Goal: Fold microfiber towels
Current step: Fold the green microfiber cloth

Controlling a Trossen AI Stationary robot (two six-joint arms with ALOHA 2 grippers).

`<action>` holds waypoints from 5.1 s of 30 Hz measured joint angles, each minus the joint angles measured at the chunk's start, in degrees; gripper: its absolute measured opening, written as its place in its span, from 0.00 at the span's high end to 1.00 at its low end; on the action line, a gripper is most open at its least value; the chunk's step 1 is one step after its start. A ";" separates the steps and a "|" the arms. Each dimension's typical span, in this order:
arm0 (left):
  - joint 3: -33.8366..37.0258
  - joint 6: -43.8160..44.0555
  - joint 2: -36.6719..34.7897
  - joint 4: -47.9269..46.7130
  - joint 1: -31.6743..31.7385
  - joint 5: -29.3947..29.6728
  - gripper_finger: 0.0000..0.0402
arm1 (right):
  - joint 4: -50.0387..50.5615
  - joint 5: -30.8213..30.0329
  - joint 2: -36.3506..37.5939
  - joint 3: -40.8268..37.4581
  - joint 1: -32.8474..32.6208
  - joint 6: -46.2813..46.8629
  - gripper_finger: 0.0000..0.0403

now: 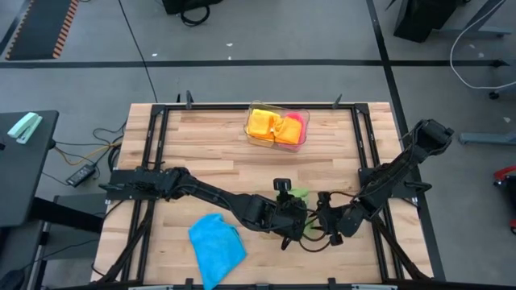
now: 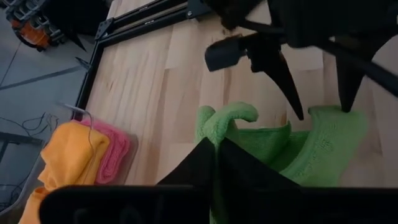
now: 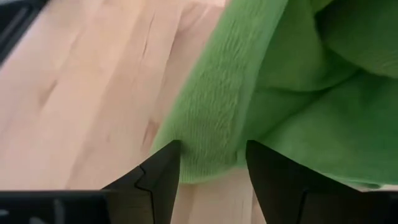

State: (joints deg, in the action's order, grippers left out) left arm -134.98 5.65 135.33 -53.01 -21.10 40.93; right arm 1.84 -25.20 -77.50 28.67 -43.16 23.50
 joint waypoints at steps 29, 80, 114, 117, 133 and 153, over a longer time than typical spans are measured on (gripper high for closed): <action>0.00 3.48 0.00 -6.23 -1.53 -0.66 0.94 | 9.45 6.59 8.74 6.99 -3.90 -4.94 0.99; 23.87 -6.32 -1.01 35.73 3.08 -33.42 0.66 | 13.77 16.04 7.00 7.16 -14.14 6.63 0.97; 22.29 -2.48 1.90 29.93 7.63 -40.22 0.95 | 4.16 15.64 7.00 -0.44 -12.13 8.40 0.97; 19.58 -3.38 1.84 26.74 7.00 -40.24 0.95 | 4.55 16.73 7.00 -0.21 -11.87 8.63 0.97; 1.48 -7.41 -1.59 1.61 1.90 -40.48 0.94 | 31.92 15.35 7.00 19.47 -12.74 2.97 0.97; 0.07 -12.39 -14.90 15.61 -3.93 -42.90 0.90 | 44.86 16.32 7.09 52.35 -13.43 -13.04 0.97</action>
State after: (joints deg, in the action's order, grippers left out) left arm -134.91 -6.74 120.43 -37.40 -25.03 -1.98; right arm 46.69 -8.89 -70.41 81.01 -56.59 10.46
